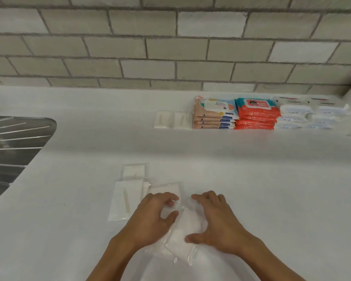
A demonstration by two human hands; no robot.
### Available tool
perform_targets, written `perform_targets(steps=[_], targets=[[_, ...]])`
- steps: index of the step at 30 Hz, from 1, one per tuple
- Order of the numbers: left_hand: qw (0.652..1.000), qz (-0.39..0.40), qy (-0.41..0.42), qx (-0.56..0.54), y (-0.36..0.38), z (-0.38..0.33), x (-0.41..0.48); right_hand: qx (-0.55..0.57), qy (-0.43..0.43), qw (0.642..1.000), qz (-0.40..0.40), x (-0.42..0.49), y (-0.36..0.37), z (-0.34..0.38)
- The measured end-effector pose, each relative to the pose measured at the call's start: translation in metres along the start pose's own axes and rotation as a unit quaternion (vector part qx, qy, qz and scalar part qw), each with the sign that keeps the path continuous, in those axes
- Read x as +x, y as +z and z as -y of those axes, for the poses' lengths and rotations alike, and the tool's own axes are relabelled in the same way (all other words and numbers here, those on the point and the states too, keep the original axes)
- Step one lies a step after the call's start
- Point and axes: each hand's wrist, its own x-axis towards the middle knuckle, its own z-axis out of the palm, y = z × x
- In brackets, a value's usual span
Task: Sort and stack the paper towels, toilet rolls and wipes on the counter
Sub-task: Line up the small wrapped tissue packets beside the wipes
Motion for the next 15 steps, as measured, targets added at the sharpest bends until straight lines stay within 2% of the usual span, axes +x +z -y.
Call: perform_targets(steps=[6,12,15], targets=[[0.999,0.016,-0.044,-0.021,0.012,-0.011,-0.004,0.05,0.024,0.998,-0.016,0.003,-0.001,-0.002],[0.988,0.03,-0.109,-0.102,0.023,-0.02,-0.001,0.054,0.035,0.998,-0.028,0.006,0.003,-0.003],[0.985,0.038,-0.114,-0.124,0.028,-0.022,-0.001,0.083,0.043,0.995,-0.036,0.005,0.005,-0.005]])
